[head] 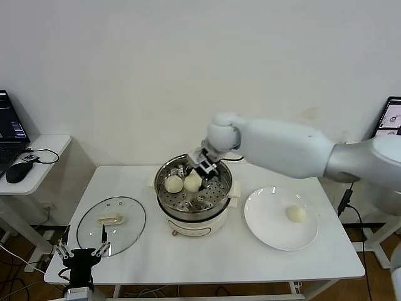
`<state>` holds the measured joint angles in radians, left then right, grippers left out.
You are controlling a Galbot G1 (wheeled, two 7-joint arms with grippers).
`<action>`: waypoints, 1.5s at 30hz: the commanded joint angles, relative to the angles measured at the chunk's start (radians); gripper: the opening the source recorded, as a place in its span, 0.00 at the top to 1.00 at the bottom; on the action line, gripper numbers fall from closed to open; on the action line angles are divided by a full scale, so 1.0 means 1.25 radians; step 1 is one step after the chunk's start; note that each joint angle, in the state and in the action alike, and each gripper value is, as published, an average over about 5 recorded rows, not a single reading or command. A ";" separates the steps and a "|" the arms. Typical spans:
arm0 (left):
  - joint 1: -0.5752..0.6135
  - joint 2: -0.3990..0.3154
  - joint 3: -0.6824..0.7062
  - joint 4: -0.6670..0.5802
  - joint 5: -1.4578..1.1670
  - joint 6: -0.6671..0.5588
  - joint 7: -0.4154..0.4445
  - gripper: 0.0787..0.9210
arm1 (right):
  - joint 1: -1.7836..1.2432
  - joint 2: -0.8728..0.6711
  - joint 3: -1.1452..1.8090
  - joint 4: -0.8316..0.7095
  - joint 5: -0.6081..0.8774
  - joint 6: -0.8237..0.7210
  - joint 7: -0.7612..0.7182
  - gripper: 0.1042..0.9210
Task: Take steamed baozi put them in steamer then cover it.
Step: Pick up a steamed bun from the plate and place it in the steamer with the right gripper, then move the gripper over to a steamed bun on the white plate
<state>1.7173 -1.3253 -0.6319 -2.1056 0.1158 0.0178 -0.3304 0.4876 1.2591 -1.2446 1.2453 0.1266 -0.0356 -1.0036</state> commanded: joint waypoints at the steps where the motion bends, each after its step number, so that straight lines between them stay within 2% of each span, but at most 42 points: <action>1: -0.001 0.001 0.000 0.001 -0.002 -0.001 0.000 0.12 | -0.037 0.071 -0.026 -0.043 -0.091 0.129 0.006 0.34; 16: -0.008 -0.001 0.006 0.009 -0.004 -0.004 -0.003 0.12 | -0.037 0.053 -0.030 -0.025 -0.086 0.143 0.022 0.32; 24: -0.009 0.002 0.003 0.006 -0.004 -0.003 -0.003 0.12 | 0.034 -0.014 -0.001 0.013 -0.046 0.101 0.004 0.13; 30: -0.008 0.007 -0.002 0.000 -0.005 -0.002 -0.002 0.12 | 0.103 -0.152 0.045 0.089 0.016 -0.070 -0.038 0.12; 36: -0.007 0.020 -0.002 -0.002 -0.006 -0.004 0.003 0.12 | 0.127 -0.343 0.046 0.207 0.054 -0.254 -0.012 0.12; 40: -0.007 0.031 -0.001 -0.003 -0.007 -0.007 0.008 0.12 | 0.092 -0.468 0.057 0.252 0.044 -0.259 -0.024 0.12; 45: -0.010 0.038 0.008 -0.005 -0.007 -0.006 0.010 0.12 | -0.059 -0.586 0.142 0.251 -0.012 -0.238 -0.039 0.12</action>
<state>1.7039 -1.2832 -0.6243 -2.1124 0.1057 0.0107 -0.3197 0.5657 0.8524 -1.1730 1.4635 0.1428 -0.2200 -1.0366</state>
